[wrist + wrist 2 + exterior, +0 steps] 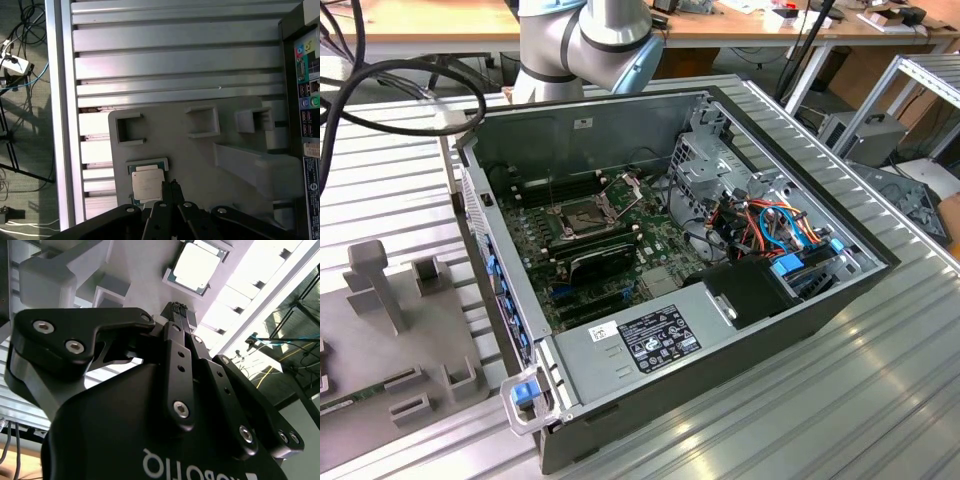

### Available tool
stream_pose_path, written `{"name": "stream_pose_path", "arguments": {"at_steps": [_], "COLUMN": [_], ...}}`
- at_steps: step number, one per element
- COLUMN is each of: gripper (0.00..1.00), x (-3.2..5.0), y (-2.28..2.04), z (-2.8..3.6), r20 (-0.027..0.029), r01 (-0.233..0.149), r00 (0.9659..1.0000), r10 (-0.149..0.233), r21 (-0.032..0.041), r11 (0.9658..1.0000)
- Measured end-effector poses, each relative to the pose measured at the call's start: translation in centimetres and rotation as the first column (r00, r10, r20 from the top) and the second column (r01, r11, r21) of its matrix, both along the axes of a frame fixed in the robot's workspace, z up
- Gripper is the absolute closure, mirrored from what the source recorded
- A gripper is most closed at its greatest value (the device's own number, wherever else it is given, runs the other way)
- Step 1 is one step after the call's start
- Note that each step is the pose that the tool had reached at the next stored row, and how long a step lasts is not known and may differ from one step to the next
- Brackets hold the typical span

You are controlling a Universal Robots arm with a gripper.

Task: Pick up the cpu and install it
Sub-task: 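Reach for the cpu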

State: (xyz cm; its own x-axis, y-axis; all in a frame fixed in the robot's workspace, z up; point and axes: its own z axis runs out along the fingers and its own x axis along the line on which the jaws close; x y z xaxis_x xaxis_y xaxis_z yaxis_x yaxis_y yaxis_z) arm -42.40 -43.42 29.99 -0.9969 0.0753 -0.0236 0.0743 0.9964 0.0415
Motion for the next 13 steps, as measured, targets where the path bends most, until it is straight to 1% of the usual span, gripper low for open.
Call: {"name": "stream_pose_path", "arguments": {"at_steps": [2, 3, 9, 11, 13], "gripper": [0.89, 0.89, 0.89, 0.89, 0.89], "x": [-0.01, -0.01, -0.21, -0.40, -0.52], "y": [-0.09, -0.22, -0.37, -0.45, -0.50], "z": [-0.15, -0.36, -1.38, -2.05, -2.48], "r20": [0.0001, 0.0002, 0.0001, 0.0001, 0.0000], "r01": [0.000, 0.000, 0.000, 0.000, 0.000], "r00": [1.0000, 1.0000, 1.0000, 1.0000, 1.0000], "r10": [0.000, 0.000, 0.000, 0.000, 0.000], "r21": [0.0000, 0.0000, 0.0000, 0.0000, 0.0000], "r11": [1.0000, 1.0000, 1.0000, 1.0000, 1.0000]}}
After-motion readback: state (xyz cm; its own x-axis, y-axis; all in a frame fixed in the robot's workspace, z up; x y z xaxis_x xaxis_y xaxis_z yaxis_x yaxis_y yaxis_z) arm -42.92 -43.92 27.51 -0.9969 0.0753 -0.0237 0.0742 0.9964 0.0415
